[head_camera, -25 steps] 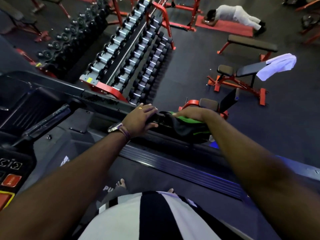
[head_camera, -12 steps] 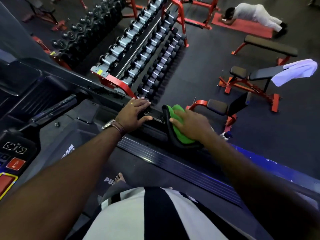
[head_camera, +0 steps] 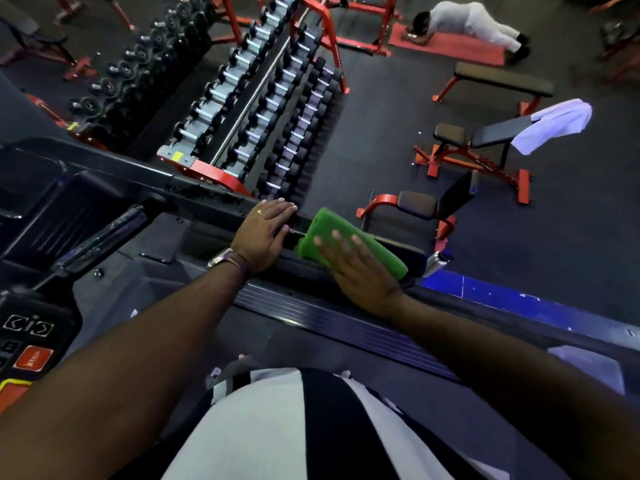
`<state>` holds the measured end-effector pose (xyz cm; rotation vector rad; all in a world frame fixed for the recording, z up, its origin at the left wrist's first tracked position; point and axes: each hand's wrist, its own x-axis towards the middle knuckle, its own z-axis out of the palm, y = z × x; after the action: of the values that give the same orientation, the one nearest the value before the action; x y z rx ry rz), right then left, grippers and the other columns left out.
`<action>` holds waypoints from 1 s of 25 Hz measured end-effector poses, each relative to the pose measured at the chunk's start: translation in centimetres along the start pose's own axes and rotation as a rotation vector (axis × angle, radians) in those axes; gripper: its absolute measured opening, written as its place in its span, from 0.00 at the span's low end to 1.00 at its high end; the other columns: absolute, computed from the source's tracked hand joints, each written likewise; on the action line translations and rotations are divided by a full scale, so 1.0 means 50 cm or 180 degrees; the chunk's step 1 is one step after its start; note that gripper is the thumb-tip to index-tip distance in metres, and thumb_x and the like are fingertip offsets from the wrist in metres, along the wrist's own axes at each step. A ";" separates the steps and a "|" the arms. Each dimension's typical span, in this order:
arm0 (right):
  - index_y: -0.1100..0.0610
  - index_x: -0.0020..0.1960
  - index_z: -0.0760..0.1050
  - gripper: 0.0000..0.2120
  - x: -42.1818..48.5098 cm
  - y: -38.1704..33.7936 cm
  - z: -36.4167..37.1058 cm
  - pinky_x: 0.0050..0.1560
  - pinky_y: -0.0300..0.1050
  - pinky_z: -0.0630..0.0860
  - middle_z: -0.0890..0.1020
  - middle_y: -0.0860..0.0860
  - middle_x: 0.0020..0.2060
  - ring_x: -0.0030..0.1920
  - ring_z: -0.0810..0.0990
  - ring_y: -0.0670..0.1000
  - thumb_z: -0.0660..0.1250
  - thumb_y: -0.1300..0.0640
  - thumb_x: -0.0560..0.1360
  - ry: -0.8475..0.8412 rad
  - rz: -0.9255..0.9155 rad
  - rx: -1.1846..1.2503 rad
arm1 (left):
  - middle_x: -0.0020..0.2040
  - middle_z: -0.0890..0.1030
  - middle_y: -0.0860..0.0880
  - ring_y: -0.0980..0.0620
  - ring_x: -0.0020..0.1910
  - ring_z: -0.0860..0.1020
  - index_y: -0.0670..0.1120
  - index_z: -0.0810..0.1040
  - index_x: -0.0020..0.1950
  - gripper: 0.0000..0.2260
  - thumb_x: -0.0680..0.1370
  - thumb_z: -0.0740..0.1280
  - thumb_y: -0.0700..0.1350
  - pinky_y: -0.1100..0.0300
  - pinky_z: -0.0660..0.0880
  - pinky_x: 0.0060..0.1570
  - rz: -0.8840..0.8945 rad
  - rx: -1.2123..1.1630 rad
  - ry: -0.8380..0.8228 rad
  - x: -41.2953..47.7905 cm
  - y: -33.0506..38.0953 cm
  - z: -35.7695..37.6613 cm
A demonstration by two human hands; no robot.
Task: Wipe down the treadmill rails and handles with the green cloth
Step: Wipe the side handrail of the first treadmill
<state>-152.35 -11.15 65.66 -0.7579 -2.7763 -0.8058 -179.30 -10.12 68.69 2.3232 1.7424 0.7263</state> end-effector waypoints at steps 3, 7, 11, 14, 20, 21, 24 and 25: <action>0.63 0.79 0.52 0.36 -0.073 0.021 0.013 0.78 0.56 0.37 0.53 0.57 0.78 0.78 0.52 0.57 0.61 0.58 0.74 -0.0168 -0.0634 -0.0333 | 0.64 0.77 0.42 0.42 0.65 0.72 0.40 0.75 0.66 0.20 0.77 0.56 0.46 0.48 0.64 0.67 0.0070 0.0032 -0.0016 -0.004 -0.008 -0.004; 0.59 0.79 0.53 0.34 0.020 -0.032 0.018 0.78 0.54 0.40 0.54 0.53 0.79 0.79 0.53 0.52 0.58 0.57 0.75 -0.0493 -0.0919 -0.0688 | 0.61 0.79 0.41 0.41 0.61 0.75 0.38 0.77 0.63 0.20 0.75 0.57 0.44 0.46 0.67 0.65 -0.0042 0.0075 0.0079 -0.003 0.011 -0.001; 0.57 0.79 0.56 0.31 0.033 -0.022 -0.001 0.78 0.55 0.43 0.48 0.52 0.79 0.79 0.50 0.51 0.57 0.57 0.76 -0.0432 -0.0941 -0.0723 | 0.62 0.78 0.40 0.40 0.62 0.75 0.38 0.77 0.64 0.22 0.75 0.56 0.44 0.44 0.67 0.65 -0.0029 0.0036 -0.0133 0.002 0.006 -0.013; 0.53 0.79 0.57 0.26 0.001 0.018 -0.026 0.76 0.62 0.50 0.49 0.53 0.80 0.79 0.50 0.57 0.54 0.56 0.81 -0.0243 -0.0335 -0.0157 | 0.62 0.78 0.40 0.40 0.62 0.75 0.38 0.77 0.64 0.20 0.74 0.59 0.40 0.45 0.66 0.66 -0.0052 0.0035 -0.0168 0.001 0.002 -0.014; 0.39 0.75 0.62 0.25 0.089 -0.004 -0.044 0.70 0.65 0.62 0.59 0.56 0.78 0.74 0.64 0.62 0.57 0.55 0.80 -0.0368 0.0473 0.0683 | 0.63 0.77 0.41 0.42 0.63 0.73 0.38 0.76 0.65 0.22 0.75 0.54 0.44 0.44 0.65 0.67 -0.0105 -0.0002 -0.0236 -0.002 0.006 -0.013; 0.39 0.75 0.62 0.26 0.074 0.016 -0.042 0.70 0.63 0.63 0.61 0.56 0.77 0.74 0.65 0.61 0.60 0.54 0.79 -0.0402 0.0445 0.0759 | 0.63 0.77 0.42 0.42 0.63 0.73 0.38 0.76 0.65 0.22 0.75 0.54 0.44 0.44 0.65 0.67 -0.0075 -0.0013 -0.0259 0.000 0.004 -0.016; 0.38 0.73 0.65 0.30 0.053 0.073 -0.072 0.63 0.53 0.71 0.73 0.54 0.69 0.64 0.75 0.58 0.68 0.44 0.73 -0.0570 0.1239 0.1376 | 0.63 0.77 0.42 0.42 0.64 0.73 0.38 0.76 0.65 0.20 0.74 0.57 0.40 0.44 0.64 0.68 -0.0107 -0.0014 -0.0232 -0.001 0.005 -0.015; 0.36 0.73 0.64 0.31 0.071 0.080 -0.089 0.59 0.50 0.73 0.75 0.51 0.67 0.61 0.77 0.56 0.69 0.40 0.71 -0.0848 0.1537 0.1521 | 0.63 0.77 0.42 0.41 0.65 0.72 0.38 0.76 0.65 0.20 0.74 0.58 0.39 0.44 0.63 0.68 -0.0154 -0.0032 -0.0231 -0.001 0.009 -0.015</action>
<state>-153.33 -9.11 72.23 -1.4176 -2.6378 0.0487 -179.28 -10.43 69.51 2.2629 1.7531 0.6334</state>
